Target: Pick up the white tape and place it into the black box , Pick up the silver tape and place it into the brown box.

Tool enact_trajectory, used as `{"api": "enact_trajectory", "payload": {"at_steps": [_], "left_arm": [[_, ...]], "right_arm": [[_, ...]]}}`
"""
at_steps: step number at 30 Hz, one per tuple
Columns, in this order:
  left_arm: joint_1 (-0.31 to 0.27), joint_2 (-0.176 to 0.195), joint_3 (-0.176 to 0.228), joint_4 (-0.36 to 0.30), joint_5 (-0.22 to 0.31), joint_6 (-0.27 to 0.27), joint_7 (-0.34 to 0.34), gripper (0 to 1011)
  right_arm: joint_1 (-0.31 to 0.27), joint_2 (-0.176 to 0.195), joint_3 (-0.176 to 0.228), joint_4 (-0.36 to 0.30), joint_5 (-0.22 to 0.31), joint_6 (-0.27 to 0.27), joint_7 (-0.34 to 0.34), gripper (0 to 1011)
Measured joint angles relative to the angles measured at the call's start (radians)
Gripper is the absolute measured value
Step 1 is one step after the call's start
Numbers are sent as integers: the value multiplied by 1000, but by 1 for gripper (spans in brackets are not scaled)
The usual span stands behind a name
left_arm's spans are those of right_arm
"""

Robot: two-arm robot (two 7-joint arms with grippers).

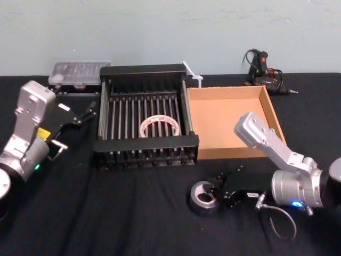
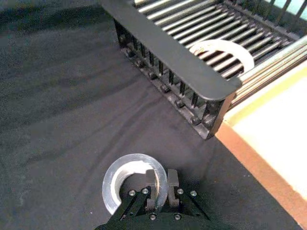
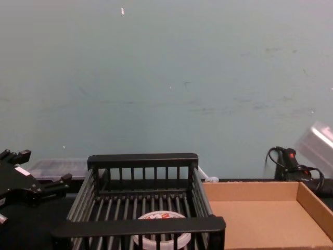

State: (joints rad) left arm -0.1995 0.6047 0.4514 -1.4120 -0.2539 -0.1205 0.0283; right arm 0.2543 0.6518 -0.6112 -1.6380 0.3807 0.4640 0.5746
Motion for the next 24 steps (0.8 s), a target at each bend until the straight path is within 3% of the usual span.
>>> {"api": "enact_trajectory", "payload": {"at_steps": [13, 24], "left_arm": [[0, 0, 0, 0, 0, 0, 0, 1001], [0, 0, 0, 0, 0, 0, 0, 1001]], "right_arm": [[-13, 13, 76, -29, 28, -6, -70, 158], [21, -46, 145, 21, 22, 33, -180, 158]]}}
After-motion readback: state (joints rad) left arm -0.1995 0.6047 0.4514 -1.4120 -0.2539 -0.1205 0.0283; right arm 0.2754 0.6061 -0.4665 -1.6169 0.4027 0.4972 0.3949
